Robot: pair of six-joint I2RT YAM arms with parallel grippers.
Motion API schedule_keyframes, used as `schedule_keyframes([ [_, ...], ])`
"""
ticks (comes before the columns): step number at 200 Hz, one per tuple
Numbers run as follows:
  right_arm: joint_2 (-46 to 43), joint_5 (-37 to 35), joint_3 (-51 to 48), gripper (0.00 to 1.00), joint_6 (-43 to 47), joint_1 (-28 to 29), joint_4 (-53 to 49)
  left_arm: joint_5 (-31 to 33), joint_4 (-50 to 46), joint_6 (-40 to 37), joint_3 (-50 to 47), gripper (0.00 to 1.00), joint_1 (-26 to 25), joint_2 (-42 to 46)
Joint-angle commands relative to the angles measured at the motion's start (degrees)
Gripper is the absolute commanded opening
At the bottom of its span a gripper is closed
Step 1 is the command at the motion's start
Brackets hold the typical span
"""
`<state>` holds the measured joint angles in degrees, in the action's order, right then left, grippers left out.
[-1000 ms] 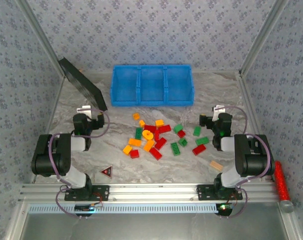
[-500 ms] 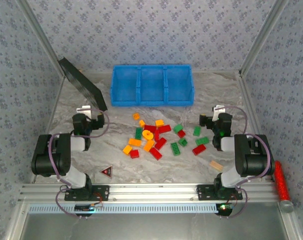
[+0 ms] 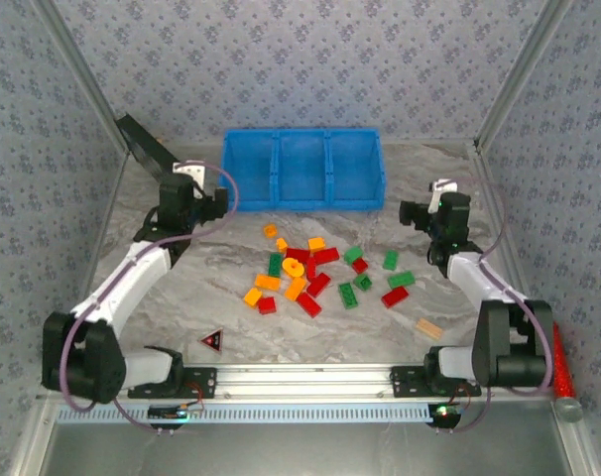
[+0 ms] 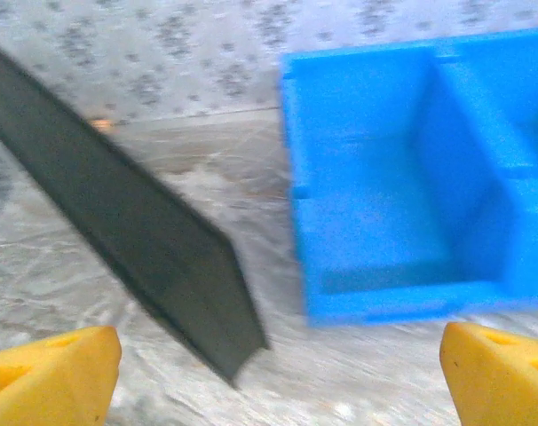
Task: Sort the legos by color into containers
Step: Pick up the lego from the middle-left of the table.
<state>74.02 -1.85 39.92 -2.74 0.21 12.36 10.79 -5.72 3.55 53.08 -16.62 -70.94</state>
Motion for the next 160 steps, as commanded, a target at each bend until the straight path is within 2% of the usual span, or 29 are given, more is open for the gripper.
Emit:
schedule_keyframes([
  [1, -4.5, -1.1, 2.4, 1.0, -4.9, 3.6, -16.3, -4.7, -25.1, 4.3, -1.0, 0.9, -4.1, 3.2],
  [37, -8.8, -0.3, 7.9, 1.0, -15.2, 8.2, -30.4, -9.9, -32.8, 13.4, -7.0, 0.88, -11.7, 9.7],
  [71, -12.2, 5.8, 8.4, 1.0, -21.3, 11.7, -37.9, -11.2, -32.1, 21.9, -13.8, 0.86, -17.9, 13.2],
  [88, -13.5, 6.5, 8.5, 1.0, -23.6, 13.9, -41.4, -11.7, -31.4, 25.0, -16.0, 0.85, -20.4, 13.2],
  [115, -15.8, 5.5, 7.7, 1.0, -27.2, 17.1, -46.4, -11.0, -29.1, 27.4, -18.5, 0.84, -23.5, 12.3],
  [160, -20.5, 5.0, 3.4, 1.0, -31.5, 18.6, -48.7, -10.4, -24.3, 27.7, -18.1, 0.84, -24.7, 7.3],
])
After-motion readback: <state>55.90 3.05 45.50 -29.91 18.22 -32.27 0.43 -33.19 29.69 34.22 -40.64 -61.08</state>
